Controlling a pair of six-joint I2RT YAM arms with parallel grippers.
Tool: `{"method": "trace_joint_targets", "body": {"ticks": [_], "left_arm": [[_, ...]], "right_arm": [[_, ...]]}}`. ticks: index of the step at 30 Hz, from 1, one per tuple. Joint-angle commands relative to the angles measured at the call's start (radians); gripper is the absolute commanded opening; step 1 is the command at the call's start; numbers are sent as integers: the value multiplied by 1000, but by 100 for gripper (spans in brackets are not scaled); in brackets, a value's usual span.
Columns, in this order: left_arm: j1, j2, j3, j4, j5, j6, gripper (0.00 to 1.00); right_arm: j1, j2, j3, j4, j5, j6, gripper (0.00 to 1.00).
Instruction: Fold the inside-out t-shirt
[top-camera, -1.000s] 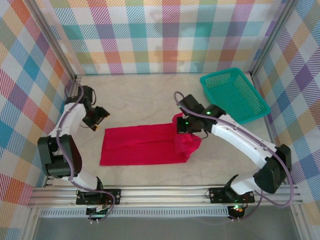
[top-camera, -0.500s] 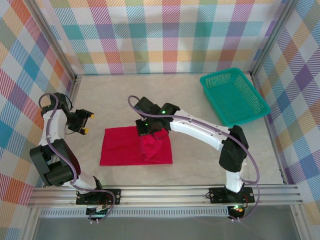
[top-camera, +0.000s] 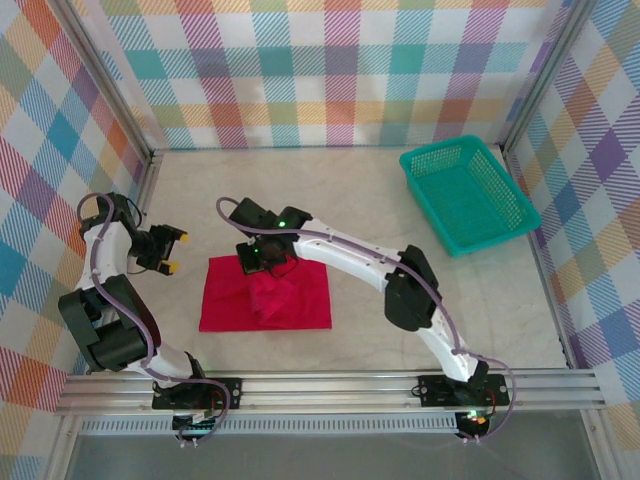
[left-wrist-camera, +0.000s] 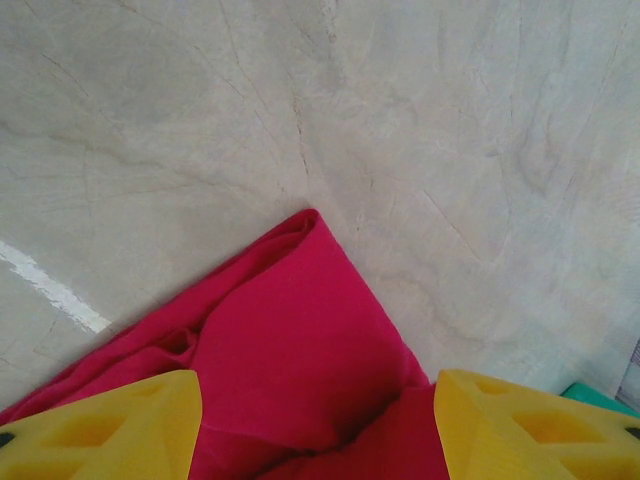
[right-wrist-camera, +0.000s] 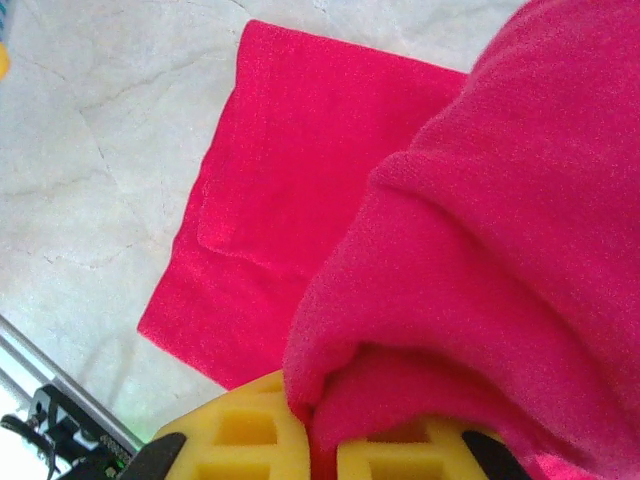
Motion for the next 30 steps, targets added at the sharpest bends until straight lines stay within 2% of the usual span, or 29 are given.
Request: {"method": "trace_joint_targets", "body": {"ticks": [1, 2, 3, 5, 7, 10, 14, 18, 20, 24, 30], "left_arm": [[22, -4, -35, 2, 44, 3, 64], [22, -1, -44, 10, 55, -2, 64], [21, 4, -57, 23, 66, -11, 64], [23, 10, -88, 54, 82, -23, 63], [22, 16, -112, 67, 77, -24, 63], [19, 16, -154, 104, 69, -34, 63], [-1, 37, -194, 139, 33, -37, 63], [-56, 78, -233, 184, 22, -56, 63], [-97, 93, -249, 215, 12, -75, 62], [-183, 132, -260, 270, -11, -107, 62], [-319, 208, -240, 330, -32, -170, 62]], "right_arm": [[31, 73, 193, -125, -23, -1, 18], [37, 91, 244, -151, -23, -8, 22], [41, 102, 291, -177, -23, -13, 31], [42, 92, 315, -207, -13, -22, 38], [42, 43, 264, -217, 35, -34, 44], [33, -56, 115, -184, 82, -38, 45], [-2, -209, -181, -55, 79, -13, 42], [-72, -318, -500, 163, -18, 72, 24], [-106, -338, -631, 279, -65, 117, 20], [-148, -285, -755, 390, -90, 151, 18], [-249, -231, -863, 368, -51, 155, 16]]}}
